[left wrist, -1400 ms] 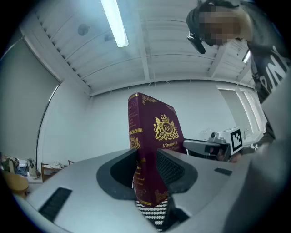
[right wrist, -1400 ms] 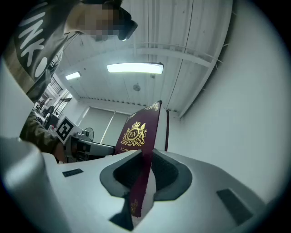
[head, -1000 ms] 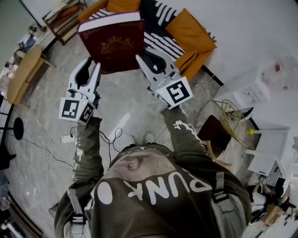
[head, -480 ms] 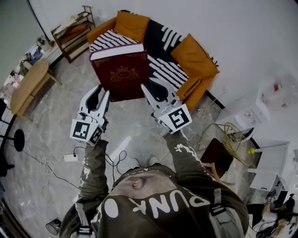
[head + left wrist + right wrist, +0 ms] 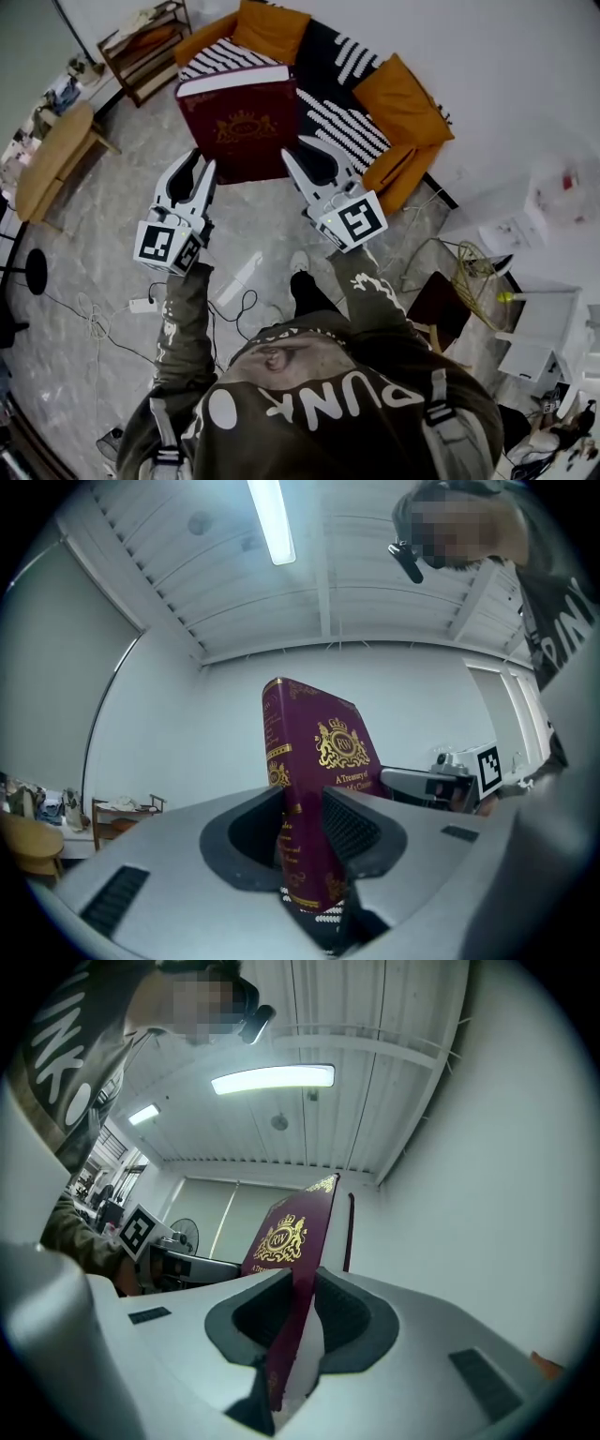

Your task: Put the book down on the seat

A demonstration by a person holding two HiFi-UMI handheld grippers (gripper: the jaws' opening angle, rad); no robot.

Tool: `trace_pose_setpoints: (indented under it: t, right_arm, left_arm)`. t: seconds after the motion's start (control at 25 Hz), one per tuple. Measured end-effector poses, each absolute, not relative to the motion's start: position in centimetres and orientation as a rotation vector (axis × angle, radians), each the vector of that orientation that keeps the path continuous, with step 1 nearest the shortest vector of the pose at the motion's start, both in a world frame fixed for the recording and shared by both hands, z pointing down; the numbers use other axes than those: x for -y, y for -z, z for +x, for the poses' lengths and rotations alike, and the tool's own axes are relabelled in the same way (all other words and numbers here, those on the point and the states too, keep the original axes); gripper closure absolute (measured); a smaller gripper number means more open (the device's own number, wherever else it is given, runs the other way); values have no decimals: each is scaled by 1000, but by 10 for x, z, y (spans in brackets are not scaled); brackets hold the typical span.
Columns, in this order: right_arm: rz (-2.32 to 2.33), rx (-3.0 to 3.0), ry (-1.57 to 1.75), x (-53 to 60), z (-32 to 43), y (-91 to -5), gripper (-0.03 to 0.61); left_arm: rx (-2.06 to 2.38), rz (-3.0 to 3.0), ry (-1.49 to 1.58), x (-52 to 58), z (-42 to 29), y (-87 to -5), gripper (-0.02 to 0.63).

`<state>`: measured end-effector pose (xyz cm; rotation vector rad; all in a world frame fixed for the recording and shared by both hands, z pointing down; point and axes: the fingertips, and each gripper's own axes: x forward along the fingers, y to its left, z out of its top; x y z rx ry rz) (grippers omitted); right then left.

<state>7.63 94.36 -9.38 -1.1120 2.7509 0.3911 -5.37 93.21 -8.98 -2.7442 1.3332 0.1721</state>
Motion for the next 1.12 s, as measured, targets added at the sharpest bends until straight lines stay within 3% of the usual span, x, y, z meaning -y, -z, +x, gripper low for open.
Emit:
trace_pose_setpoints:
  t: [0.52,0.76,1.12]
  right_arm:
    - [-974,-2746,-319,-754,111,93,511]
    - [-944,-2728,-348,-730,111,88,511]
    - [-969,-2734,-303,-619,92,78,511]
  left_arm:
    - [-1467,-2668,-94,-757,-19,95,494]
    - [-1463,-2647,-85,-737,-19,84,494]
    - [-1485,-2677,-111,-623,-38,77,492]
